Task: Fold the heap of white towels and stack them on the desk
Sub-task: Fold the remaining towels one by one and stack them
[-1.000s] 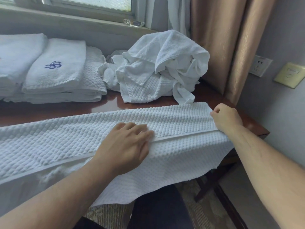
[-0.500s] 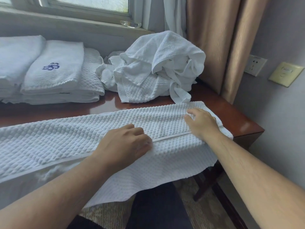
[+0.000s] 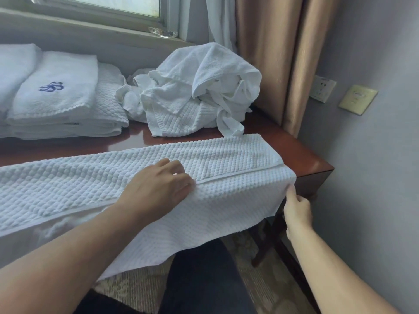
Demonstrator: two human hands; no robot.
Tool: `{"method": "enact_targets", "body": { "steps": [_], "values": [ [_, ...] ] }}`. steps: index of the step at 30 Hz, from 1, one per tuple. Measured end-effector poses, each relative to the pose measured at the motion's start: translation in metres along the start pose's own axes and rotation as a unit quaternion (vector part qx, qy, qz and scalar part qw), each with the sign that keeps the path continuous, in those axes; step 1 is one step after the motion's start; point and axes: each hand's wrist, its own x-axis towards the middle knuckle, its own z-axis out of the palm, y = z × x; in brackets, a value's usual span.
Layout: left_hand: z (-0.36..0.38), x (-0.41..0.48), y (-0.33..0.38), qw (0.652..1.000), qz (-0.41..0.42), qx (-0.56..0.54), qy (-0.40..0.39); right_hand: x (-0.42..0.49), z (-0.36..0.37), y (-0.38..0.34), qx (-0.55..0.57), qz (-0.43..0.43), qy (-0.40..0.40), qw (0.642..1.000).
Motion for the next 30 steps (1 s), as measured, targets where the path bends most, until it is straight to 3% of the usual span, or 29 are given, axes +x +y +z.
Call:
{"method": "enact_targets", "body": {
  "steps": [4, 10, 12, 15, 18, 20, 24, 26, 30],
  "values": [
    [-0.001, -0.001, 0.0, 1.0, -0.003, -0.002, -0.006, -0.001, -0.003, 0.033, 0.045, 0.096, -0.186, 0.977],
    [0.0, -0.001, -0.001, 1.0, -0.009, 0.0, -0.015, -0.008, -0.006, 0.051, 0.13, 0.127, -0.275, 0.944],
    [-0.001, 0.0, 0.0, 1.0, -0.008, 0.001, -0.015, -0.018, -0.006, 0.045, 0.178, 0.096, -0.293, 0.934],
    [-0.001, 0.0, -0.001, 1.0, -0.009, -0.001, -0.022, -0.038, -0.008, 0.024, 0.209, 0.003, -0.281, 0.936],
    [0.0, 0.0, -0.002, 1.0, -0.008, -0.003, -0.025, -0.058, -0.009, 0.002, 0.163, -0.091, -0.16, 0.969],
    [-0.002, 0.001, -0.001, 0.999, -0.013, -0.005, -0.03, -0.068, -0.011, -0.01, 0.144, -0.152, -0.105, 0.972],
    [-0.008, 0.003, 0.009, 1.0, -0.004, 0.007, -0.03, -0.078, -0.009, -0.039, 0.136, -0.245, -0.109, 0.954],
    [-0.014, 0.003, 0.027, 0.998, -0.02, -0.056, -0.034, -0.077, -0.001, -0.056, 0.13, -0.26, -0.116, 0.95],
    [-0.015, 0.009, 0.062, 0.979, -0.064, -0.122, -0.151, -0.068, 0.019, -0.09, 0.173, -0.205, -0.127, 0.955]
  ]
}}
